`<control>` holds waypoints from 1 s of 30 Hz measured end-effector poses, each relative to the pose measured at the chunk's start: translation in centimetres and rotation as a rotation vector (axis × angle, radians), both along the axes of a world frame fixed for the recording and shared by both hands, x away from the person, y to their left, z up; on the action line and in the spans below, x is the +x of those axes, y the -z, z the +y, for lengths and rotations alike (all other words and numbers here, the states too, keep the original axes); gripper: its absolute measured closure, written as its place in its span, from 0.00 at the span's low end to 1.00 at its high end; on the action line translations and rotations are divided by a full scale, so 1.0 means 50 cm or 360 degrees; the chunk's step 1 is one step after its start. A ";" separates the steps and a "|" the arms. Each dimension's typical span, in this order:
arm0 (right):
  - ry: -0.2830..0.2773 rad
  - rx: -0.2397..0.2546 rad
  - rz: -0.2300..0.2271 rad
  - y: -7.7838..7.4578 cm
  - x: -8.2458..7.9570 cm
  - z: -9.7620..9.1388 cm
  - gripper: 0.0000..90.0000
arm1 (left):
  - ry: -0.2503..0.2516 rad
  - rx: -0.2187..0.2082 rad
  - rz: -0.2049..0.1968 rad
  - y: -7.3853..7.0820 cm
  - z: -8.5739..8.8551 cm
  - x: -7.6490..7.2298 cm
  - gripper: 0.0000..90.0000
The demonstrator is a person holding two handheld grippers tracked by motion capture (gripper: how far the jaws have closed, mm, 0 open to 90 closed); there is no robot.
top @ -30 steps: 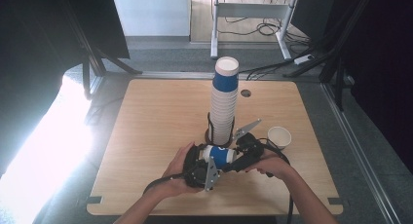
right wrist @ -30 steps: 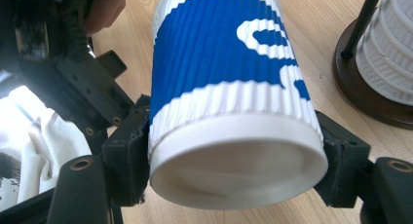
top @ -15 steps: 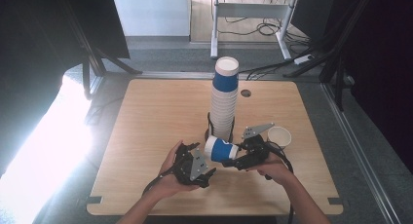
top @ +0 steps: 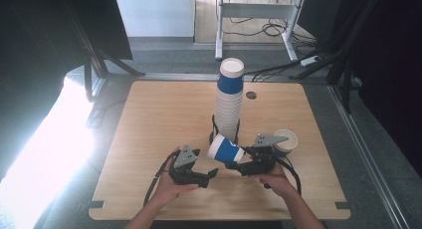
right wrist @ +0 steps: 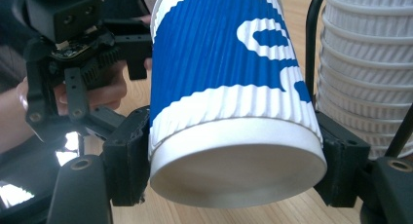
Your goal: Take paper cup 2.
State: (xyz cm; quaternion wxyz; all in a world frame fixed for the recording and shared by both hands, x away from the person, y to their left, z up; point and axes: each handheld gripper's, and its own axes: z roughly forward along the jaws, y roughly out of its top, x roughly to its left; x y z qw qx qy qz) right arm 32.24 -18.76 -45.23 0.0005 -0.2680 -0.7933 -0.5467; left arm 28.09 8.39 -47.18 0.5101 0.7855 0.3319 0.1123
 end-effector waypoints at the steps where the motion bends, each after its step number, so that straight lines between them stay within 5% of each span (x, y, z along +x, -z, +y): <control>1: 0.0009 0.0015 -0.0009 0.004 -0.002 0.000 0.31 | 0.0004 -0.0030 0.0024 0.001 0.001 0.002 0.08; 20: 0.0090 0.0182 -0.0119 0.041 -0.029 0.003 0.31 | 0.0075 -0.0576 0.0357 0.005 0.012 0.040 0.08; 30: 0.0104 0.0237 -0.0154 0.046 -0.034 0.012 0.31 | 0.0097 -0.0710 0.0438 0.009 -0.001 0.054 0.07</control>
